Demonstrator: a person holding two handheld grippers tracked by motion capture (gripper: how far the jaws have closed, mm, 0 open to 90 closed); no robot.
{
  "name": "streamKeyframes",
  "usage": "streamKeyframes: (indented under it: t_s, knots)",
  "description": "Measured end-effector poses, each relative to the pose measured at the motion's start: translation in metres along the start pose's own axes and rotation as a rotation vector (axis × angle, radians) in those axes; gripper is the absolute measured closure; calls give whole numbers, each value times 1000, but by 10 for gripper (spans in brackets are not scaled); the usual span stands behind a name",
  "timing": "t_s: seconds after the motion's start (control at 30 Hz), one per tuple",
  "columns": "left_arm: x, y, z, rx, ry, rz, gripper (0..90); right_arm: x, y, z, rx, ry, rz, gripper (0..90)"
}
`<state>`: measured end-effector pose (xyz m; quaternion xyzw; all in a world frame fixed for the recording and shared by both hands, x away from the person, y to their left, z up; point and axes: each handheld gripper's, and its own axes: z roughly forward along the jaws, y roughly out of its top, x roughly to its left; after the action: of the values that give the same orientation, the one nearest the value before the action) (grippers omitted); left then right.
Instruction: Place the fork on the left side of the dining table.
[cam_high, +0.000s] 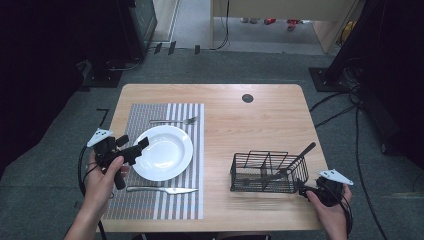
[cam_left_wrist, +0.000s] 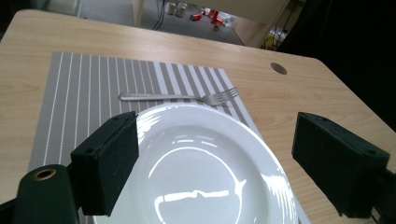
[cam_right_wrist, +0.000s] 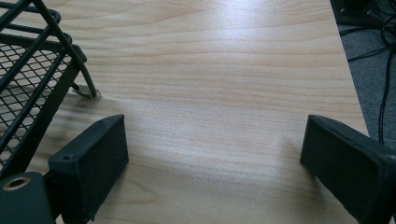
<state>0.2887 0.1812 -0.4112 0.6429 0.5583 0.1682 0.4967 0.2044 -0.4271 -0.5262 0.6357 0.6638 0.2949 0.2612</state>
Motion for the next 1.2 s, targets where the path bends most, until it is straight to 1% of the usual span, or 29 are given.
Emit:
streamKeyframes:
  t_s: [0.1, 0.17, 0.3, 0.33, 0.37, 0.5, 0.6, 0.63, 0.7, 0.77, 0.8, 0.83, 0.87, 0.93, 0.97, 1.0, 1.07, 1.1, 1.13, 1.2]
  knots:
    - [5, -8, -5, 2, -9, -19, 152, 0, 0, 0, 0, 0, 1, 71]
    - [8, -14, -7, 4, -1, -21, 152, 0, 0, 0, 2, 0, 1, 71]
    - [15, -27, -12, 24, 5, -39, 152, 0, 0, 0, 2, -1, 0, 71]
    - [15, -27, -12, 24, 5, -39, 152, 0, 0, 0, 2, -1, 0, 71]
    - [18, -33, -13, 38, 3, -49, 152, 0, 0, 0, 2, -1, 2, 71]
    - [23, -40, -15, 36, 14, -66, 152, 0, 0, 0, 2, -2, 2, 71]
    - [26, -46, -17, 35, 34, -58, 152, 0, 0, 0, 2, -3, 2, 71]
    - [29, -51, -19, 38, 43, -64, 152, 0, 0, 0, 1, -5, 3, 71]
    - [30, -52, -20, 39, 47, -68, 152, 0, 0, 0, 0, -5, 4, 71]
    - [33, -56, -22, 51, 52, -76, 152, 0, 0, 0, 0, -6, 4, 71]
    - [34, -58, -22, 56, 61, -70, 152, 0, 0, 0, 0, -6, 4, 71]
    - [36, -61, -23, 70, 76, -51, 151, 0, 0, 0, 0, -6, 4, 71]
    - [36, -61, -23, 70, 76, -51, 151, 0, 0, 0, 0, -6, 4, 71]
    - [38, -63, -23, 86, 112, -47, 151, 0, 0, 0, 0, -6, 4, 71]
    - [40, -64, -23, 95, 127, -50, 152, 0, 0, 0, 0, -6, 4, 71]
    - [40, -64, -23, 95, 127, -50, 152, 0, 0, 0, 0, -6, 4, 71]
    - [44, -65, -24, 101, 142, -47, 151, 0, 0, 0, 1, -7, 7, 70]
    - [48, -67, -24, 105, 167, -56, 152, 0, 0, 0, 1, -8, 6, 71]
    - [48, -67, -24, 105, 167, -56, 152, 0, 0, 0, 1, -8, 6, 71]
    - [54, -71, -25, 104, 172, -67, 152, 0, 0, -1, 0, -8, 7, 71]
